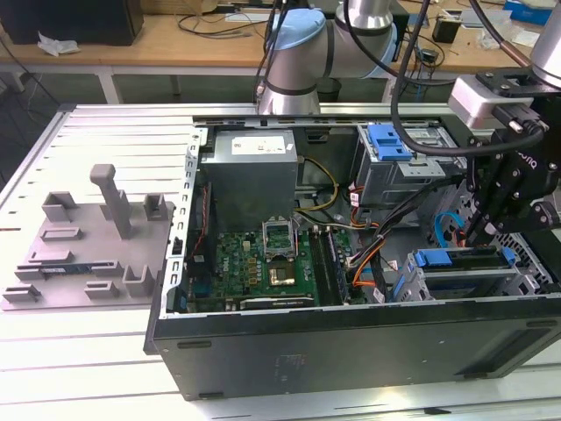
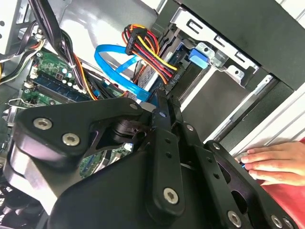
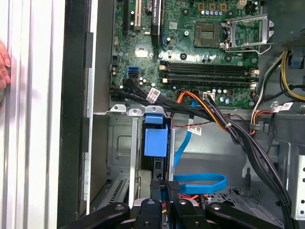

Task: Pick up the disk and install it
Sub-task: 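Insert the second disk wire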

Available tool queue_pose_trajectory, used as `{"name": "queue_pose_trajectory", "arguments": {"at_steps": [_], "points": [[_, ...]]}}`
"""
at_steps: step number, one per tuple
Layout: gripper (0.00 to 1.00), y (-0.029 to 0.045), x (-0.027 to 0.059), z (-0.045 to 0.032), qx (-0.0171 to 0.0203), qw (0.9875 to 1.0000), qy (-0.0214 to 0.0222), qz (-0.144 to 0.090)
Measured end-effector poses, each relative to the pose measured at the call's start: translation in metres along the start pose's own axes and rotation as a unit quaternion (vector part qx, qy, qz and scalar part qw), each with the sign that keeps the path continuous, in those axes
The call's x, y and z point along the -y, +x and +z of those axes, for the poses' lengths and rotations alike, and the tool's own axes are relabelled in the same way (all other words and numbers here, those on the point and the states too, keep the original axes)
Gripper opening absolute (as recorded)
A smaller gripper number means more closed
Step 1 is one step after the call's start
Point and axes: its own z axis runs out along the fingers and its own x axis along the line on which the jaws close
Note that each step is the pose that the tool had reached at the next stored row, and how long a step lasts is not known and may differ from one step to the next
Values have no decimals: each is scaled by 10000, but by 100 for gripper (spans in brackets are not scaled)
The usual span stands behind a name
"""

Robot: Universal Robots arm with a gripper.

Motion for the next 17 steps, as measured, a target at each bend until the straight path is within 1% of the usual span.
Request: {"name": "queue_pose_trajectory", "arguments": {"at_steps": [17], "points": [[16,1,16,4,-1,10000,1,-25]]}}
